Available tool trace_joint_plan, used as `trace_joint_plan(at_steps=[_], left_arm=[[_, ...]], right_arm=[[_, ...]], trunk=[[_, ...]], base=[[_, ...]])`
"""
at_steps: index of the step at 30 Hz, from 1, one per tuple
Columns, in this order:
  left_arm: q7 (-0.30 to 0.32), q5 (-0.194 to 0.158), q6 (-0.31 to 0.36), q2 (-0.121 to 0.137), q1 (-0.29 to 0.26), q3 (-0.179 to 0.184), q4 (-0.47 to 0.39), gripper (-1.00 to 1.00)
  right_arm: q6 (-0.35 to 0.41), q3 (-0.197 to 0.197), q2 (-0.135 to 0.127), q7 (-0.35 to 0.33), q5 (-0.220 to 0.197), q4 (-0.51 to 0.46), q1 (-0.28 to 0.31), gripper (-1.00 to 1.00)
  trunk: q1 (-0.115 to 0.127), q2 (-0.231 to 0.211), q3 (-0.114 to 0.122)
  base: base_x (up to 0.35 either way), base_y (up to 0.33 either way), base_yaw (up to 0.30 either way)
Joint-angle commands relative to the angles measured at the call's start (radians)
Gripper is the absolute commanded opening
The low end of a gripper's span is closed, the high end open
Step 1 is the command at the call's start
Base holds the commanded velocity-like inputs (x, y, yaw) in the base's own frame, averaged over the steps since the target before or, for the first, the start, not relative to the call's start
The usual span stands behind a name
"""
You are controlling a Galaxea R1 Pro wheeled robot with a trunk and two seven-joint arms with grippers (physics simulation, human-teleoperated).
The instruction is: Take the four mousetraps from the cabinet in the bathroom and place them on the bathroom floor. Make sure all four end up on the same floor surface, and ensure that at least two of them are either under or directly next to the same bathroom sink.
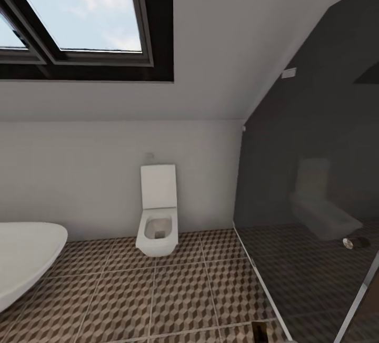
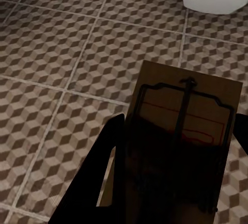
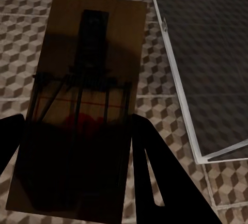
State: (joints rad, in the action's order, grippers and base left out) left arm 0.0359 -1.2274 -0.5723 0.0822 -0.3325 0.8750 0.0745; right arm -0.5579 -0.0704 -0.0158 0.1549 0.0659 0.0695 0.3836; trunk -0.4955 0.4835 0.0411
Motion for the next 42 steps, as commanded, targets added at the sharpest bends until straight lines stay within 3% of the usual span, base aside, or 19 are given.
trace_joint_plan(at_steps=[1,15,27,42], left_arm=[[0.000,-0.006,-0.002,0.000,0.000,0.007,0.002,-1.00],[-0.001,-0.007,-0.001,0.002,0.000,0.007,0.002,-1.00],[-0.005,-0.009,-0.002,0.006,0.000,0.004,0.002,-1.00],[-0.007,-0.009,-0.004,-0.001,0.000,0.005,0.002,-1.00]], right_arm=[[-0.004,-0.007,0.000,0.006,0.003,0.004,0.001,-1.00],[-0.004,-0.009,0.001,0.006,0.004,0.004,0.001,-1.00],[-0.004,-0.009,0.001,0.007,0.003,0.004,0.001,-1.00],[-0.005,-0.007,0.001,0.009,0.004,0.004,0.001,-1.00]], trunk=[[0.000,0.001,0.000],[0.000,0.001,0.000],[0.000,0.001,0.000],[0.000,0.001,0.000]], base=[[0.134,0.118,0.000],[0.248,0.198,0.000],[0.307,0.021,0.000],[0.025,0.000,0.000]])
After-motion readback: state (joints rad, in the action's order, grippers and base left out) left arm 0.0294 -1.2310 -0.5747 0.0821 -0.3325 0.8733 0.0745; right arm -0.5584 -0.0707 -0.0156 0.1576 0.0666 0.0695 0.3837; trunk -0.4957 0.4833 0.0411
